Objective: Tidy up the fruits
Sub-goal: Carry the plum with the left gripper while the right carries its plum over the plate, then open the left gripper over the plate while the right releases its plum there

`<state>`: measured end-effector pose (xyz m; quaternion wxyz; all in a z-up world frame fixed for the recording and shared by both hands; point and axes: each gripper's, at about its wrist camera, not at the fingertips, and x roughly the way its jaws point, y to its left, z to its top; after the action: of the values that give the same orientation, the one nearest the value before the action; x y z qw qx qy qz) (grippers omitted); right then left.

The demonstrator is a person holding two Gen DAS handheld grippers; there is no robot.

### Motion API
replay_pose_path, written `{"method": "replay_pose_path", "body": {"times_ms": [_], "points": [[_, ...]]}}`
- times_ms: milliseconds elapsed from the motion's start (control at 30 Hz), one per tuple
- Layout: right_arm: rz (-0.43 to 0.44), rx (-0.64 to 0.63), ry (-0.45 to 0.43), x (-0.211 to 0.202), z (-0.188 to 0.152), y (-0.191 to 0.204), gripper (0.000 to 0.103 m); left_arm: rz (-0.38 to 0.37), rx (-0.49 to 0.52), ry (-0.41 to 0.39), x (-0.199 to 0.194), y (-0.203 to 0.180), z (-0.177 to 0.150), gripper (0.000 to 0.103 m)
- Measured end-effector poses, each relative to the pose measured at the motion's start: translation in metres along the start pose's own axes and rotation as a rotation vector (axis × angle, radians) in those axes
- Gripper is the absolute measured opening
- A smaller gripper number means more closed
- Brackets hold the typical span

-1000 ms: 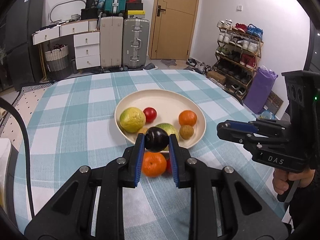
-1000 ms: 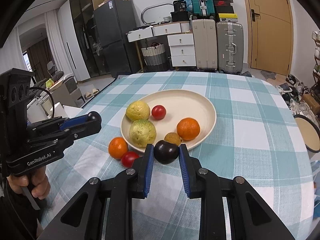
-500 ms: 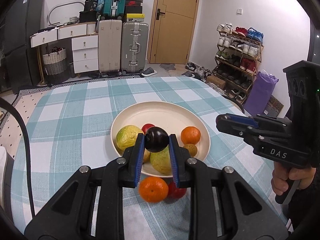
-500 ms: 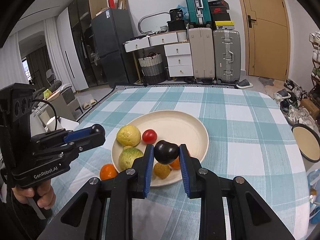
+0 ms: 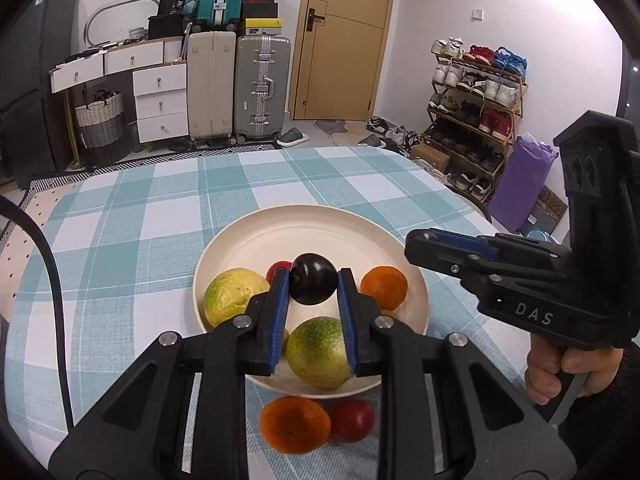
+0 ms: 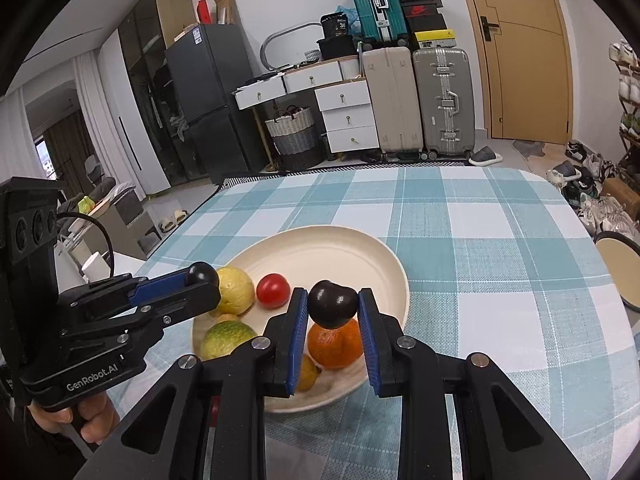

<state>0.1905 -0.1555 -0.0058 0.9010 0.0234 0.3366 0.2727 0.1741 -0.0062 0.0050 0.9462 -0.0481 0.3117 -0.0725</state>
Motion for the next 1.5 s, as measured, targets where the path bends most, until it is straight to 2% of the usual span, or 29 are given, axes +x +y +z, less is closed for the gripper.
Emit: {"method": "replay_pose_path", "body": {"times_ms": [333, 1100, 1400, 1500], "points": [[-0.02, 0.032, 0.018, 0.02, 0.004, -0.009, 0.026, -0.008, -0.005, 0.028, 0.022, 0.003, -0.002, 0.021], [-0.072, 0.036, 0.037, 0.029, -0.002, -0.014, 0.026, 0.001, 0.005, 0.048, 0.026, 0.006, -0.008, 0.021], [-0.085, 0.045, 0.025, 0.026, -0.004, -0.017, 0.046, 0.001, -0.002, 0.054, 0.025, 0.007, -0.008, 0.021], [-0.099, 0.04, 0.025, 0.025, -0.004, -0.018, 0.048, -0.003, -0.006, 0.051, 0.021, 0.007, -0.007, 0.024]]}}
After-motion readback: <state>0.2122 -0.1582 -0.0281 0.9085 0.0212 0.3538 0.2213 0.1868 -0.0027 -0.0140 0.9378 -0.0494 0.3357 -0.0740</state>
